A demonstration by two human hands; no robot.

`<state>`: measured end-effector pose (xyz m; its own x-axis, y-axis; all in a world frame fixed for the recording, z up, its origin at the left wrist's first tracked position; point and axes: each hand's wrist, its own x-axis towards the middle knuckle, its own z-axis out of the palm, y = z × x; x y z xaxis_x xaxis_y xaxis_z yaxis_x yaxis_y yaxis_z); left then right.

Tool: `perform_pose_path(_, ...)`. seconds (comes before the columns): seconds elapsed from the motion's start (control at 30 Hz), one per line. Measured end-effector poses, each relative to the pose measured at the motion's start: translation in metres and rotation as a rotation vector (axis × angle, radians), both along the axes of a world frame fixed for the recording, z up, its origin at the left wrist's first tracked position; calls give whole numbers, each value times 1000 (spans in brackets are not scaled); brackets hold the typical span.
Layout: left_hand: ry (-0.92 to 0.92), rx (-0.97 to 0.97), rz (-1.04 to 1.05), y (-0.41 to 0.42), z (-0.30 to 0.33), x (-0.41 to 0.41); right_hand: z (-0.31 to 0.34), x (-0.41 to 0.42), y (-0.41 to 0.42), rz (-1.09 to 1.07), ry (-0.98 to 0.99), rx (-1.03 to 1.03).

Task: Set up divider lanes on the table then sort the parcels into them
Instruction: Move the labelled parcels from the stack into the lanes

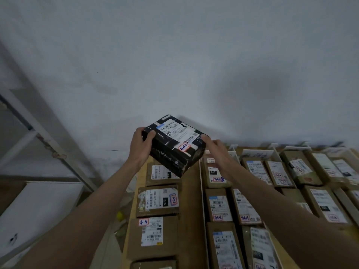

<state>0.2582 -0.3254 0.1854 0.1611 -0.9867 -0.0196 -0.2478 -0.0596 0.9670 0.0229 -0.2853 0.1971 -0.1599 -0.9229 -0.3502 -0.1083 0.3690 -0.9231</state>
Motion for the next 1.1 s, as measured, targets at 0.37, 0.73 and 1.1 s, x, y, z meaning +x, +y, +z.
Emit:
perform_pose_path(0.37, -4, -10, -289, 48, 33, -28, 13, -25, 89, 126, -178, 92)
perform_pose_path(0.73, -453, -146, -384, 112, 3, -101, 1, -63, 158, -145, 45, 88)
perform_pose_path(1.1, -477, -53, -624, 223, -9, -183, -13, -126, 252, -211, 179, 65)
